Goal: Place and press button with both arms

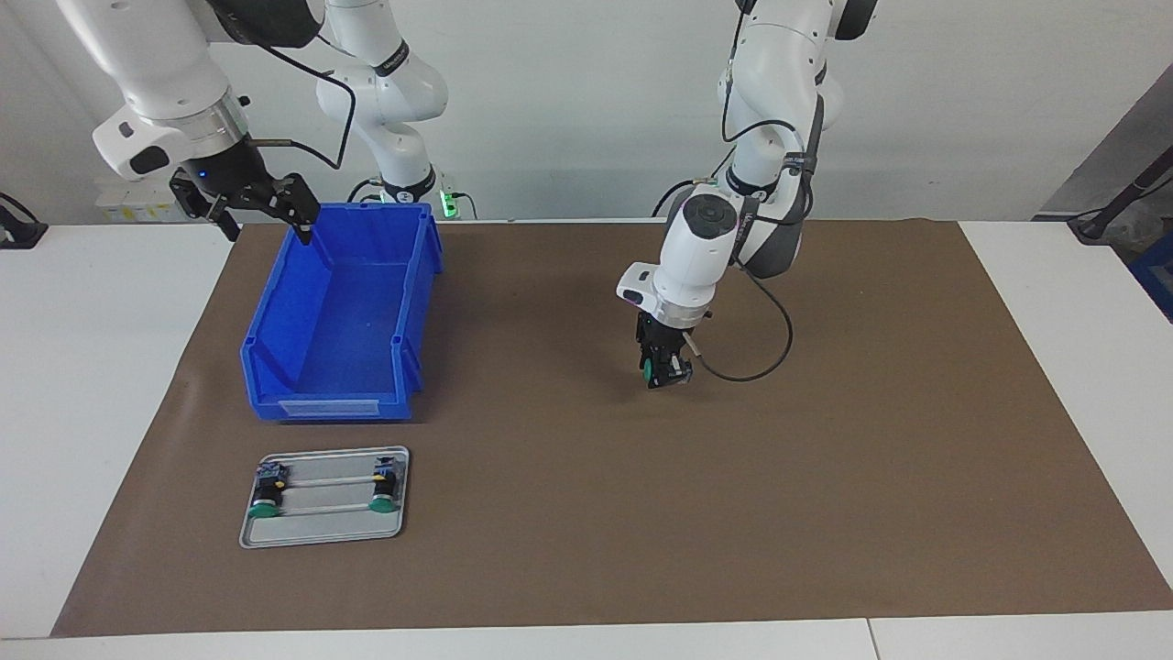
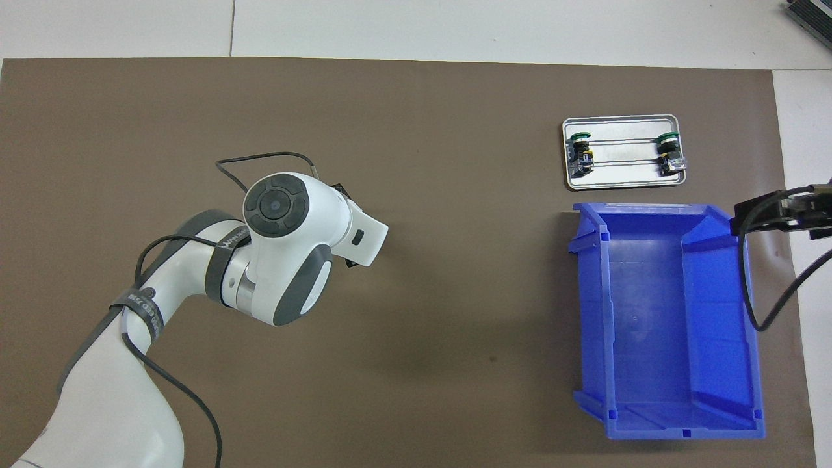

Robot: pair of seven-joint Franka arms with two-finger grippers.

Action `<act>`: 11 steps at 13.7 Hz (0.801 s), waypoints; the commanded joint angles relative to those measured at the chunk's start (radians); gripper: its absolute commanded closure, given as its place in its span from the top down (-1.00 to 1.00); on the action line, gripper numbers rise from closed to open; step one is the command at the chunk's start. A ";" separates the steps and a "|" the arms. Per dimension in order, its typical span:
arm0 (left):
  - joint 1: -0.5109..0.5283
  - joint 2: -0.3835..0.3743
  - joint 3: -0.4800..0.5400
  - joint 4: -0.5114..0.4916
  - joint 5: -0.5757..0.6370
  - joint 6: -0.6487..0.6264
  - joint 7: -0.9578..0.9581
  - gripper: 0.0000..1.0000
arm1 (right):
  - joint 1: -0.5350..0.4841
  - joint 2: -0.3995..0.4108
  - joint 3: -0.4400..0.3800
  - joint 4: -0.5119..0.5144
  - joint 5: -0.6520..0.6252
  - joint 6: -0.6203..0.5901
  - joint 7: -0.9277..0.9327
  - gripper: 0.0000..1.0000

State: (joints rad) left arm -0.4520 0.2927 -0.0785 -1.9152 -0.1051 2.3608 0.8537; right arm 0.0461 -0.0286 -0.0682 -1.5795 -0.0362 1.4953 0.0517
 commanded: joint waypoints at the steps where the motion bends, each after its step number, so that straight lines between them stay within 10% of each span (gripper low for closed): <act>1: 0.061 0.006 -0.003 0.034 -0.147 -0.032 0.097 -0.57 | -0.011 -0.022 0.007 -0.025 -0.004 -0.003 -0.007 1.00; 11: 0.328 -0.093 -0.003 -0.157 -0.980 -0.164 0.747 -0.50 | -0.011 -0.022 0.007 -0.025 -0.004 -0.003 -0.007 1.00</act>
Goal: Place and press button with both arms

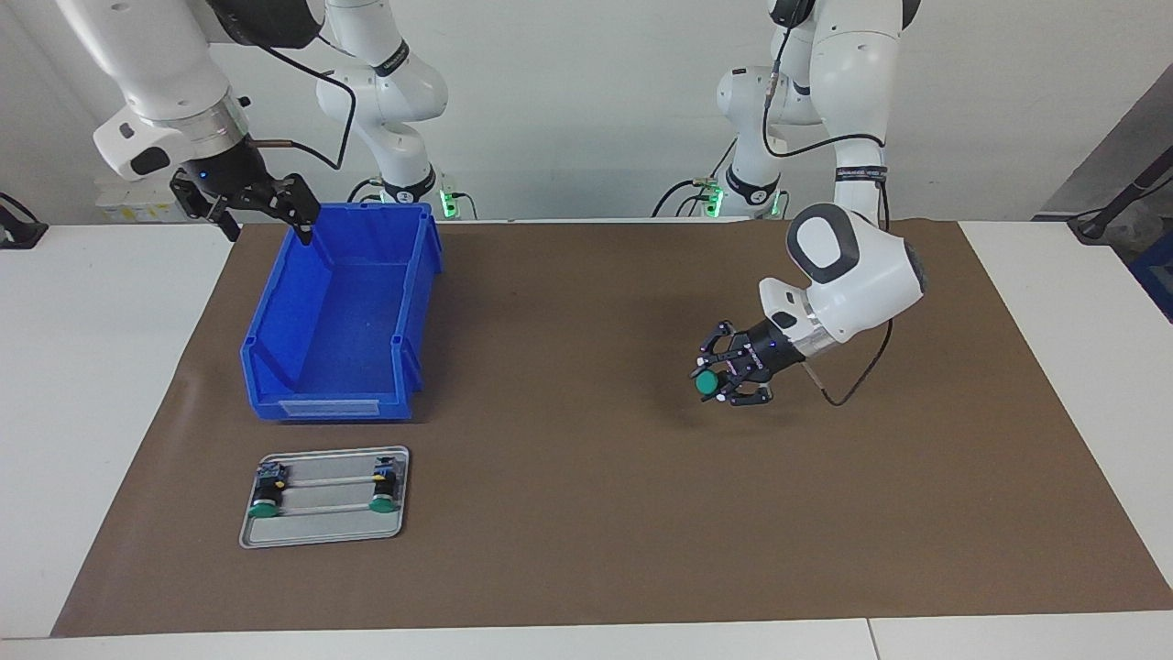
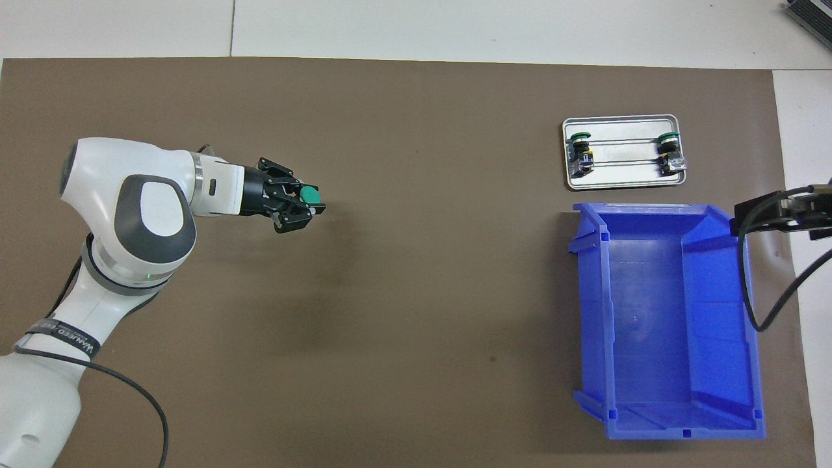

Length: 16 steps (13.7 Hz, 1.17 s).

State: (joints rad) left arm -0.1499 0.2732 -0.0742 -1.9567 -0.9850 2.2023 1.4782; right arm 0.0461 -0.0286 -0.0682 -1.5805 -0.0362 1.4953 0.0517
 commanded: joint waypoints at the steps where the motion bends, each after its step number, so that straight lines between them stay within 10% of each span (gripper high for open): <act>1: 0.038 -0.081 -0.007 -0.141 -0.153 -0.009 0.167 -0.52 | -0.011 -0.022 0.007 -0.024 -0.004 -0.003 -0.007 1.00; 16: 0.059 -0.080 -0.006 -0.364 -0.701 -0.306 0.783 -0.34 | -0.011 -0.022 0.005 -0.024 -0.004 -0.003 -0.007 1.00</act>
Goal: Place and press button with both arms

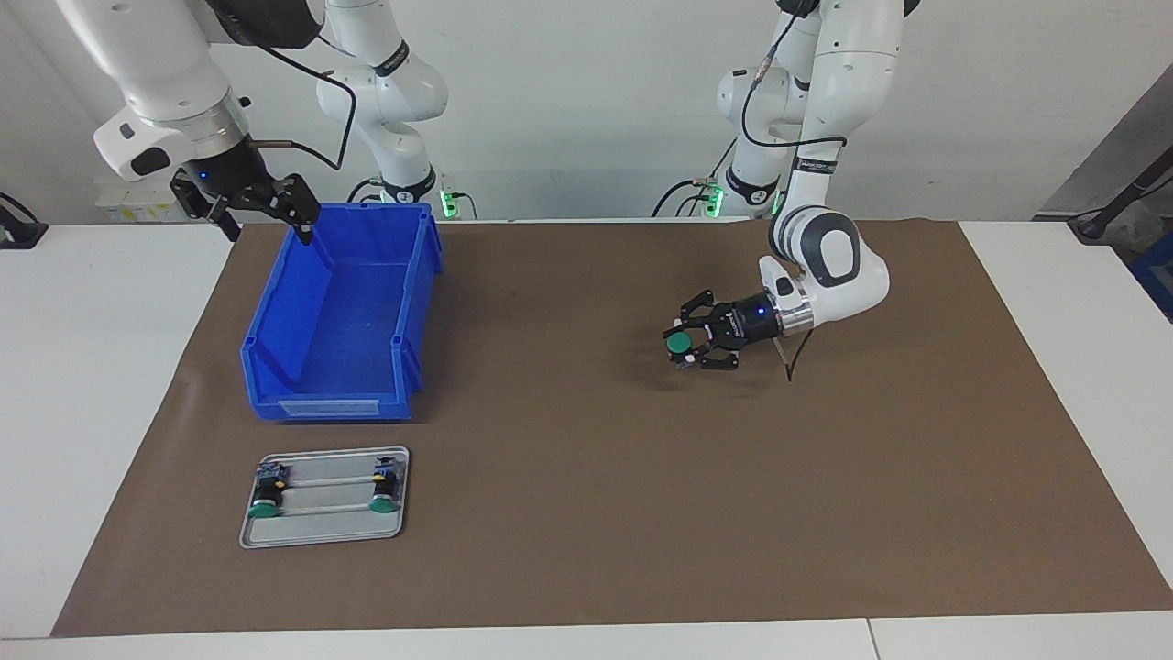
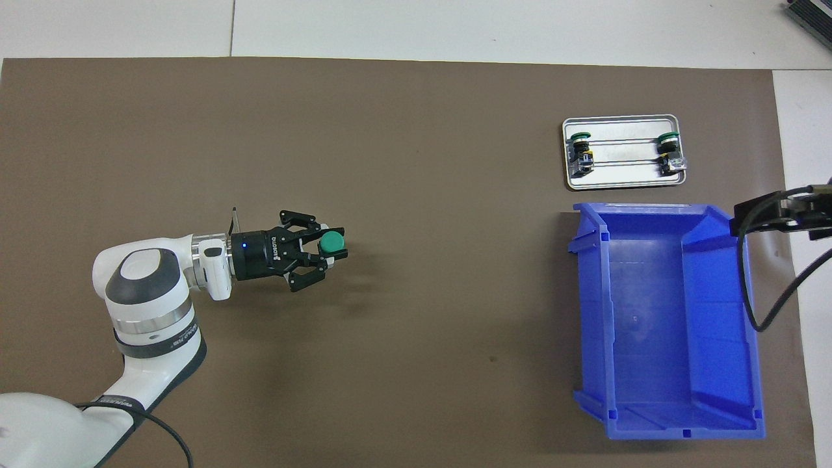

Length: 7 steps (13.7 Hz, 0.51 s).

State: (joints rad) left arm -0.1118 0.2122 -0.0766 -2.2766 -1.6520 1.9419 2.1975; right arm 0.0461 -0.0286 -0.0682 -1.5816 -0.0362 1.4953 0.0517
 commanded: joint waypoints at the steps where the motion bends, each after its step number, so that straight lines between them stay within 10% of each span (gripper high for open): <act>1: 0.029 -0.013 -0.003 -0.053 -0.035 -0.063 0.076 -0.34 | -0.011 -0.022 0.007 -0.024 -0.004 -0.003 -0.007 1.00; 7: 0.060 0.116 -0.002 -0.061 -0.084 -0.192 0.261 -0.36 | -0.011 -0.024 0.007 -0.028 -0.004 -0.003 -0.007 1.00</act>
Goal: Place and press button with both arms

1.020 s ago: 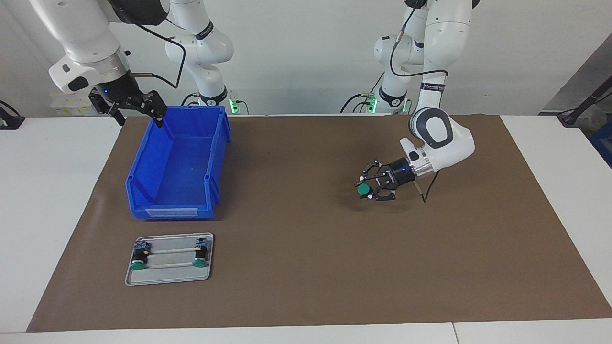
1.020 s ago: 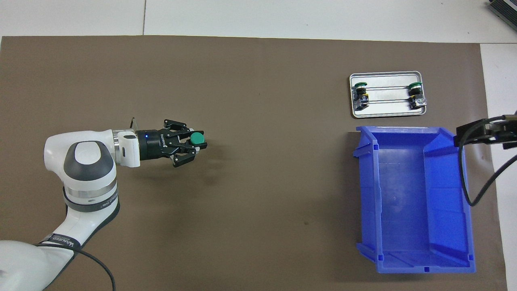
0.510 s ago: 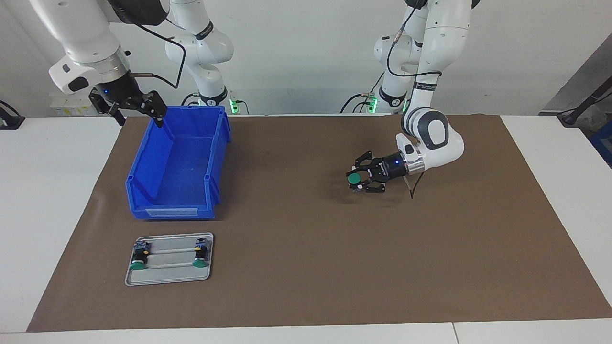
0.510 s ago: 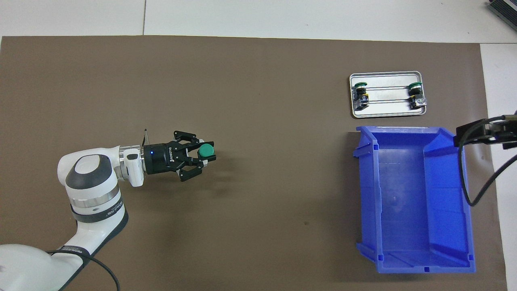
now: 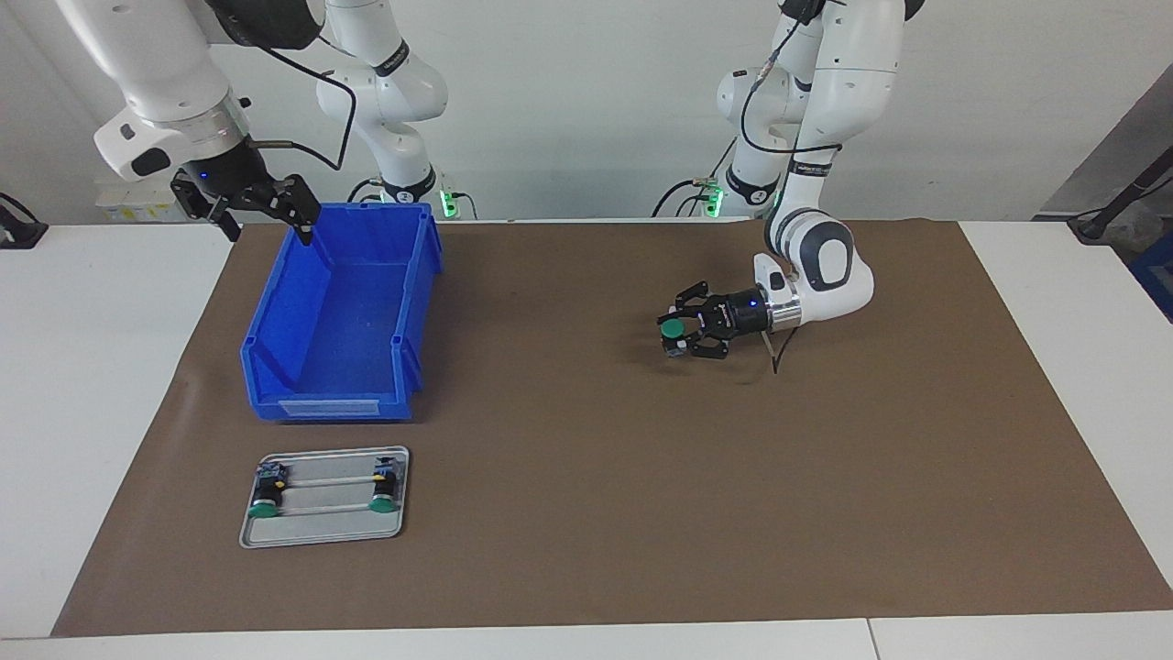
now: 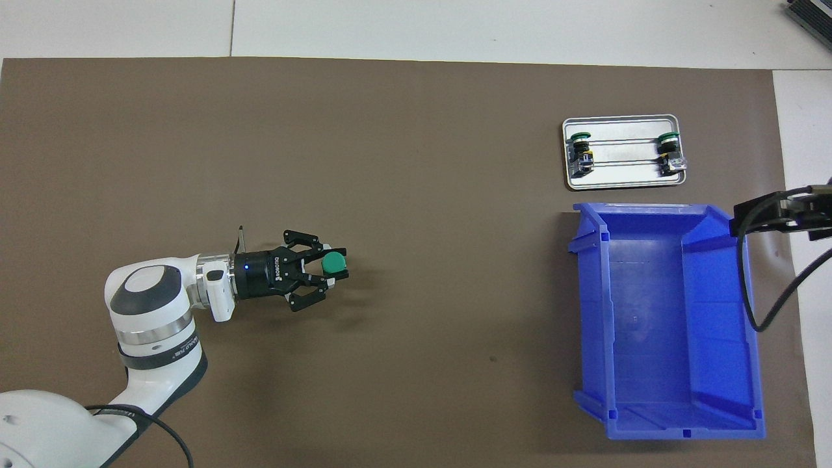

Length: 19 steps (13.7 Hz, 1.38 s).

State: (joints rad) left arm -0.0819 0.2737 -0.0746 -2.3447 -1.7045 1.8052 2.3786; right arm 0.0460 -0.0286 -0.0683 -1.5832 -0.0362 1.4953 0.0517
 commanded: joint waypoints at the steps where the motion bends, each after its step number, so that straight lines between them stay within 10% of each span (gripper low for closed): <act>1: 0.037 0.052 -0.004 0.004 -0.032 -0.085 0.083 -0.36 | -0.011 -0.024 0.005 -0.026 -0.004 -0.003 -0.007 1.00; 19: 0.039 0.121 -0.001 -0.044 -0.026 -0.153 0.315 -0.38 | -0.011 -0.024 0.005 -0.026 -0.004 -0.003 -0.007 1.00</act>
State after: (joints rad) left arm -0.0439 0.3788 -0.0775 -2.3840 -1.7199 1.6736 2.6611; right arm 0.0459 -0.0288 -0.0683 -1.5848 -0.0362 1.4953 0.0517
